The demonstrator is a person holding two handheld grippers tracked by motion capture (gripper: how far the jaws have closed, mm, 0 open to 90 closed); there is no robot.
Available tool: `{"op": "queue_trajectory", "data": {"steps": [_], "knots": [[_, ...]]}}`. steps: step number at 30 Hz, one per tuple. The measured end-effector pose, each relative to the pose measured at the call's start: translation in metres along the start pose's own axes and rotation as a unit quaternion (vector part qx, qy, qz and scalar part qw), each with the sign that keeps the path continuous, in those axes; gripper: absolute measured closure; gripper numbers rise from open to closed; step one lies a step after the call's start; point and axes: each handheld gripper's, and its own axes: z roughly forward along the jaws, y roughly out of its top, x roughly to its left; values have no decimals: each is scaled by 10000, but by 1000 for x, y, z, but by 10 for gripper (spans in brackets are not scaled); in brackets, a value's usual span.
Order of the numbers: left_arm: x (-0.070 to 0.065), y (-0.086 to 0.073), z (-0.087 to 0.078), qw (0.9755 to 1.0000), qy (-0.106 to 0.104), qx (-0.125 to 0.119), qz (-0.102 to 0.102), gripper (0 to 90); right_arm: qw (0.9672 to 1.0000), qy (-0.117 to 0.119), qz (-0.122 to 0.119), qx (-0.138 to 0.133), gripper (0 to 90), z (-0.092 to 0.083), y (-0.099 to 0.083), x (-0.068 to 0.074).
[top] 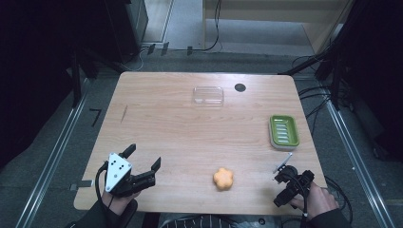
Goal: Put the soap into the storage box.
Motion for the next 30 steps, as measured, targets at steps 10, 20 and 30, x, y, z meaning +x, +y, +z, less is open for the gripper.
{"op": "queue_trajectory", "data": {"steps": [10,20,30], "knots": [[-1,0,-1,10000,5,4,35,137,9997,7,-226,-95,0,0,2,5],[-1,0,-1,10000,-1,8,50,137,9972,-166,-596,-429,0,-7,7,13],[0,0,-1,10000,4,6,17,137,9958,-174,-782,-454,0,-11,19,16]]}}
